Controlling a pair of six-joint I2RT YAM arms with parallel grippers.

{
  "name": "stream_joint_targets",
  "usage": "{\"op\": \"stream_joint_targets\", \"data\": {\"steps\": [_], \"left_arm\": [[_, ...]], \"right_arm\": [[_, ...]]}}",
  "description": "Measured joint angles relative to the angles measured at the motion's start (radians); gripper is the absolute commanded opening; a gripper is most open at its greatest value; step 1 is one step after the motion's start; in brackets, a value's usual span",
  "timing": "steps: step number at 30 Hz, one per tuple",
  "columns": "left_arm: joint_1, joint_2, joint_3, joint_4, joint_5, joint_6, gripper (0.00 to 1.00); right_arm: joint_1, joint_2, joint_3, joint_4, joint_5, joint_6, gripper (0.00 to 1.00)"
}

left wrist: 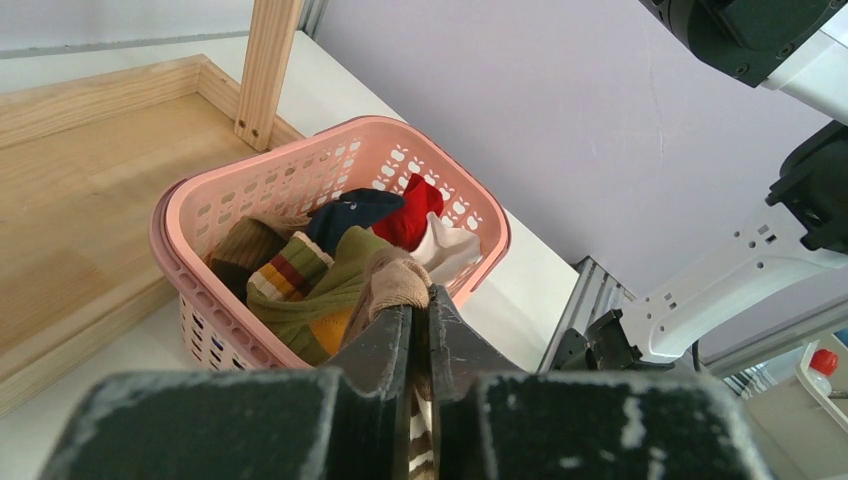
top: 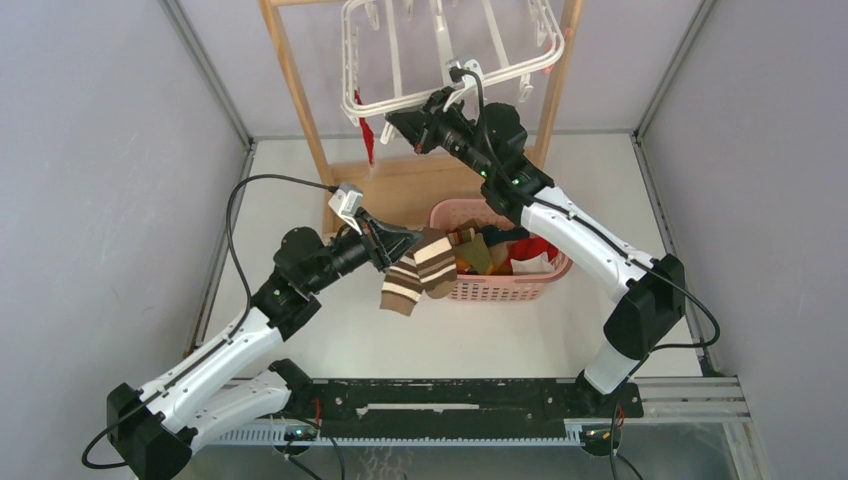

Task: Remove the socks clipped to the hanger
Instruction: Remove the sock from the hanger, then place the sock in the bin.

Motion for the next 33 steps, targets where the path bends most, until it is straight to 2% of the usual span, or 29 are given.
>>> {"op": "stream_joint_targets", "data": {"steps": [6, 10, 13, 17, 24, 33], "left_arm": [[0.0, 0.0, 0.0, 0.0, 0.0, 0.0, 0.0], [0.0, 0.0, 0.0, 0.0, 0.0, -0.001, 0.0], [0.0, 0.0, 0.0, 0.005, 0.009, -0.004, 0.0], [0.0, 0.002, 0.003, 0.019, 0.025, -0.013, 0.0], [0.001, 0.02, 0.035, 0.033, 0.038, -0.021, 0.0], [0.001, 0.064, 0.08, 0.047, 0.056, -0.042, 0.0]], "right_arm": [[-0.003, 0.002, 0.0, -0.002, -0.004, 0.003, 0.0], [-0.003, 0.002, 0.0, -0.002, -0.007, 0.004, 0.04], [-0.005, 0.002, 0.0, -0.004, -0.011, 0.006, 0.27], [-0.011, 0.002, 0.0, -0.012, -0.016, 0.018, 0.32], [-0.016, 0.002, 0.0, -0.015, -0.018, 0.024, 0.55], [-0.03, -0.009, -0.043, -0.015, -0.018, 0.027, 0.63]]}}
